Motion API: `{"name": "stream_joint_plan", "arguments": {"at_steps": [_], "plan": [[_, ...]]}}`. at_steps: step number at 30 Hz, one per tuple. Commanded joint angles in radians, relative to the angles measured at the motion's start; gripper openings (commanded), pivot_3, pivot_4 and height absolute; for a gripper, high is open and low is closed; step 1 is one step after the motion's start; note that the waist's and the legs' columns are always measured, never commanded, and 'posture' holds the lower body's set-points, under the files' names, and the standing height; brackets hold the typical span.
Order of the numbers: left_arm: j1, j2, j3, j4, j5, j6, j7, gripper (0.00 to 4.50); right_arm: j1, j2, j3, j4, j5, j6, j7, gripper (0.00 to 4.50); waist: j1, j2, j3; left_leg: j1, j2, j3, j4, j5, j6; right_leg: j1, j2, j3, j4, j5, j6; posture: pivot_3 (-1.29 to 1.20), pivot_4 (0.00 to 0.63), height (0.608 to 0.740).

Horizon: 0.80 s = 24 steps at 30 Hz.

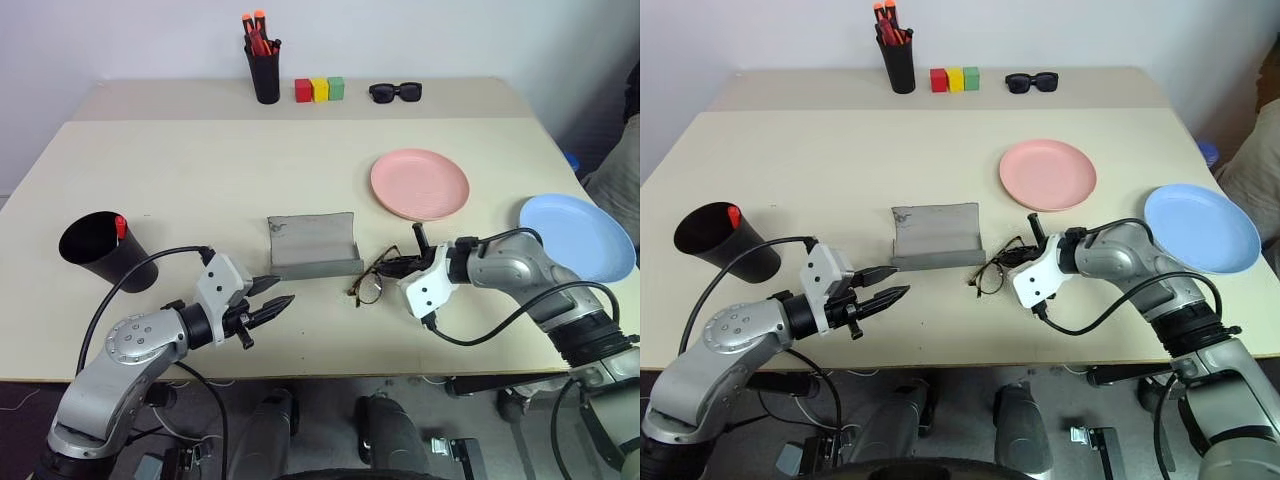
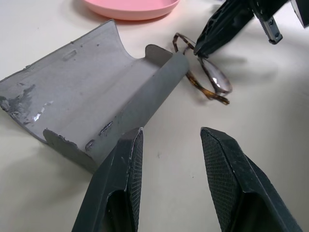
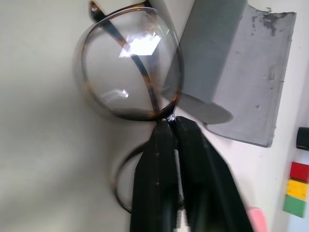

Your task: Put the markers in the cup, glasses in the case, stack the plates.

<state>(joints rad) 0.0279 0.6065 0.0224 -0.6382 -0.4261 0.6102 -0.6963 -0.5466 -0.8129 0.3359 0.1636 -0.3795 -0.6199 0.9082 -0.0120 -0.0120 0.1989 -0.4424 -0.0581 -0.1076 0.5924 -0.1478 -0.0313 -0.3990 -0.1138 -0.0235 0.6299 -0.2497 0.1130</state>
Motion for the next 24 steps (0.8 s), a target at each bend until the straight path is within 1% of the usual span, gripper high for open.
{"name": "stream_joint_plan", "arguments": {"at_steps": [1, 3, 5, 9, 12, 15, 18, 22, 24], "plan": [[0.004, 0.002, 0.01, -0.01, -0.011, -0.028, -0.003, 1.91, 0.001, -0.01, -0.017, -0.041, 0.031, 0.019, 0.012, 0.04, 0.0, 0.0, 0.0, 0.0, 0.0, 0.0, 0.0, 0.0, 0.0, 0.0, 0.0, 0.0, 0.0, 0.0, 0.0, 0.0, 0.15, 0.74], [0.009, -0.005, 0.02, -0.004, -0.01, -0.038, 0.006, 1.91, 0.004, -0.013, -0.027, -0.069, 0.059, 0.066, 0.037, 0.04, 0.0, 0.0, 0.0, 0.0, 0.0, 0.0, 0.0, 0.0, 0.0, 0.0, 0.0, 0.0, 0.0, 0.0, 0.0, 0.0, 0.15, 0.74], [0.02, -0.008, 0.036, 0.004, -0.004, -0.051, 0.017, 1.91, 0.013, -0.016, -0.04, -0.115, 0.107, 0.151, 0.08, 0.04, 0.0, 0.0, 0.0, 0.0, 0.0, 0.0, 0.0, 0.0, 0.0, 0.0, 0.0, 0.0, 0.0, 0.0, 0.0, 0.0, 0.15, 0.74], [0.047, -0.009, 0.071, 0.022, 0.022, -0.084, 0.049, 1.91, 0.01, -0.001, -0.076, -0.274, 0.24, 0.44, 0.173, 0.04, -0.002, 0.001, 0.0, 0.0, 0.001, 0.0, 0.0, 0.0, 0.0, -0.001, 0.0, 0.001, 0.0, 0.0, 0.0, 0.0, 0.15, 0.74], [0.071, -0.007, 0.1, 0.032, 0.044, -0.112, 0.074, 1.91, -0.048, 0.009, -0.094, -0.384, 0.318, 0.645, 0.228, 0.04, -0.001, 0.001, 0.001, 0.0, 0.001, 0.0, 0.0, 0.0, 0.0, -0.002, 0.001, 0.001, 0.001, 0.0, 0.0, 0.0, 0.15, 0.74], [0.099, -0.006, 0.114, 0.041, 0.069, -0.145, 0.087, 1.91, -0.136, 0.039, -0.088, -0.449, 0.346, 0.811, 0.241, 0.04, -0.003, 0.001, 0.001, -0.001, 0.001, 0.001, -0.001, 0.0, 0.0, -0.004, 0.0, 0.003, 0.001, 0.0, 0.0, 0.0, 0.15, 0.74], [0.127, -0.016, 0.125, 0.054, 0.074, -0.178, 0.091, 1.91, -0.224, 0.128, -0.063, -0.476, 0.366, 0.945, 0.199, 0.04, -0.001, 0.001, 0.0, -0.002, 0.001, 0.001, -0.002, 0.0, 0.0, -0.006, -0.002, 0.003, 0.0, 0.0, -0.001, 0.0, 0.15, 0.74], [0.171, -0.027, 0.131, 0.064, 0.063, -0.219, 0.072, 1.91, -0.303, 0.237, -0.004, -0.445, 0.329, 1.038, 0.142, 0.04, -0.001, 0.001, 0.0, -0.003, 0.001, 0.002, -0.003, 0.0, 0.0, -0.01, -0.002, 0.003, 0.0, 0.0, -0.001, 0.0, 0.15, 0.74], [0.207, -0.033, 0.145, 0.065, 0.043, -0.252, 0.047, 1.91, -0.337, 0.306, 0.045, -0.388, 0.285, 1.086, 0.091, 0.04, -0.002, 0.001, 0.0, -0.003, 0.001, 0.003, -0.004, 0.0, 0.0, -0.011, -0.002, 0.003, -0.001, 0.0, -0.001, 0.0, 0.15, 0.74]]}}
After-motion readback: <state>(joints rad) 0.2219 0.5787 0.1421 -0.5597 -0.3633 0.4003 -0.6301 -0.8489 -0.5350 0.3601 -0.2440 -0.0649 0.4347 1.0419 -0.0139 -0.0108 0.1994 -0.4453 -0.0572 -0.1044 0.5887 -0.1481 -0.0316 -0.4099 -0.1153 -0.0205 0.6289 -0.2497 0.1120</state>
